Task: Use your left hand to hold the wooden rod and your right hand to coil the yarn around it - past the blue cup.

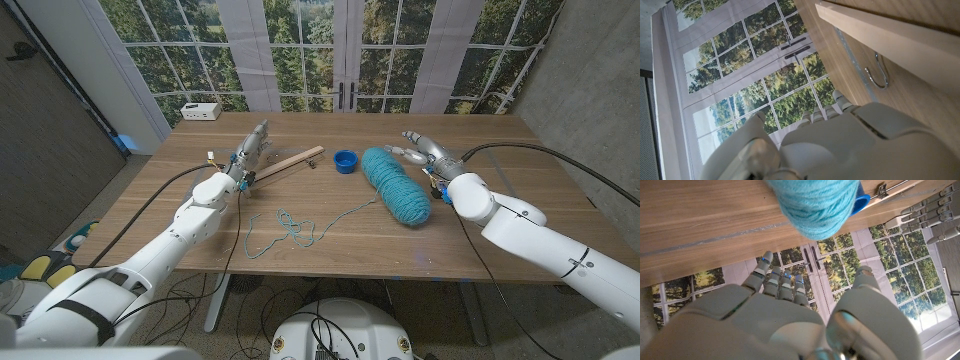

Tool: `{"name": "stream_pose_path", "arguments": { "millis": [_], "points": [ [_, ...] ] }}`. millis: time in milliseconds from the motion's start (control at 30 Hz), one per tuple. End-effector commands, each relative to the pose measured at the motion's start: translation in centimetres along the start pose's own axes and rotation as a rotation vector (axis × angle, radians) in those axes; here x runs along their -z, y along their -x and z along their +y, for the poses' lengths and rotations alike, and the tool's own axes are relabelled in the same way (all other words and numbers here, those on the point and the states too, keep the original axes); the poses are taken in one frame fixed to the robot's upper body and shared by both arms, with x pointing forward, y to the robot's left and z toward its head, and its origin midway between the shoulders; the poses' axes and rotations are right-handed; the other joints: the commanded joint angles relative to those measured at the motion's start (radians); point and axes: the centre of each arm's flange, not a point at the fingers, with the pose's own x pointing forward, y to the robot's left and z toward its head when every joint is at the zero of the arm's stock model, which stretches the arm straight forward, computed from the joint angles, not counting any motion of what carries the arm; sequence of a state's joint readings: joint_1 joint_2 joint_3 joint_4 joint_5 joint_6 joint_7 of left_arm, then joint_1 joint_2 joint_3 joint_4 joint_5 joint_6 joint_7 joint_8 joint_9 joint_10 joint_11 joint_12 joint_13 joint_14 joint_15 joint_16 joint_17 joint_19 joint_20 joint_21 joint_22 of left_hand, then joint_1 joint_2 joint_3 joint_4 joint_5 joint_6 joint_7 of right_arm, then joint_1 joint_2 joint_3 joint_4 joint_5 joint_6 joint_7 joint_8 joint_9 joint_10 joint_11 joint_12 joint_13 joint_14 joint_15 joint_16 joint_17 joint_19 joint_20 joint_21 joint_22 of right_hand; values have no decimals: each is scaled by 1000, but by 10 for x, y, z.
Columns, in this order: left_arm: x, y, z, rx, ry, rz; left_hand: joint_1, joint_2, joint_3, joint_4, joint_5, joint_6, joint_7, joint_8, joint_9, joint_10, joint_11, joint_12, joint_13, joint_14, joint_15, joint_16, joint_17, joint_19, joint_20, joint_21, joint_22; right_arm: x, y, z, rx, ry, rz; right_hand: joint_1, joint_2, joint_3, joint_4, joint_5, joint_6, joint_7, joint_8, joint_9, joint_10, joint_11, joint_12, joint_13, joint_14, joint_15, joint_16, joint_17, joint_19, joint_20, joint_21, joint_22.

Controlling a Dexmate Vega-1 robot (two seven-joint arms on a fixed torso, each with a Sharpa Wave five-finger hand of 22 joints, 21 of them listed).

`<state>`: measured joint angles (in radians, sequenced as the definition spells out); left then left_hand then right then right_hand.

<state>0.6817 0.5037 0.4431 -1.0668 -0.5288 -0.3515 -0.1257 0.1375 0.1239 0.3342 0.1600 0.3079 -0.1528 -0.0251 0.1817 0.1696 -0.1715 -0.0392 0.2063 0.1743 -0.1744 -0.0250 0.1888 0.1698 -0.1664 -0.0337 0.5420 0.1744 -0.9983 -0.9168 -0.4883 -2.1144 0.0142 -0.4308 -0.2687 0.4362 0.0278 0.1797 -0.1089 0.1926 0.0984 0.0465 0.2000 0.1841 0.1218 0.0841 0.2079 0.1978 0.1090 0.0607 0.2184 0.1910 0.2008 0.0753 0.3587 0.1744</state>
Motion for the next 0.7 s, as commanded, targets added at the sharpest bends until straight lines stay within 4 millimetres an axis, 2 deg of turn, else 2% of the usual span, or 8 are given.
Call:
{"name": "stream_pose_path", "arguments": {
  "millis": [33, 467, 700],
  "points": [
    [0, -2, 1, 11, 7, -10, -11, 26, 2, -6, 9, 6, -4, 5, 3, 5, 0, 3, 5, -14, 5, 0, 3, 0, -21, -1, 3, 2, 20, -2, 8, 117, 106, 13, -3, 0, -9, 6, 2, 9, 2, 5, -10, -4, -1, 3, 6, 2, 0, 0, 5, 0, -6, 3],
    [2, -3, 1, 22, 12, -21, -12, 26, 2, -6, 11, 9, -4, 4, 3, 8, 0, 2, 6, -11, 2, -1, 3, 1, -20, -6, 3, -6, 39, 4, -35, 209, 207, 16, -21, -11, -17, 11, -50, 6, -15, 6, -48, -21, -15, 5, -22, -4, -15, 0, -9, -1, -25, 3],
    [3, -5, 5, 28, 22, -25, -12, 26, 2, -6, 12, 10, -3, 3, 3, 8, 0, 0, 6, -11, 6, -2, 3, 3, -20, -8, 3, -8, 49, 6, -57, 219, 267, 19, -37, -21, -21, 19, -93, -4, -22, 7, -86, -28, -23, 6, -52, 0, -25, 1, -33, 10, -45, 3]
  ]
}}
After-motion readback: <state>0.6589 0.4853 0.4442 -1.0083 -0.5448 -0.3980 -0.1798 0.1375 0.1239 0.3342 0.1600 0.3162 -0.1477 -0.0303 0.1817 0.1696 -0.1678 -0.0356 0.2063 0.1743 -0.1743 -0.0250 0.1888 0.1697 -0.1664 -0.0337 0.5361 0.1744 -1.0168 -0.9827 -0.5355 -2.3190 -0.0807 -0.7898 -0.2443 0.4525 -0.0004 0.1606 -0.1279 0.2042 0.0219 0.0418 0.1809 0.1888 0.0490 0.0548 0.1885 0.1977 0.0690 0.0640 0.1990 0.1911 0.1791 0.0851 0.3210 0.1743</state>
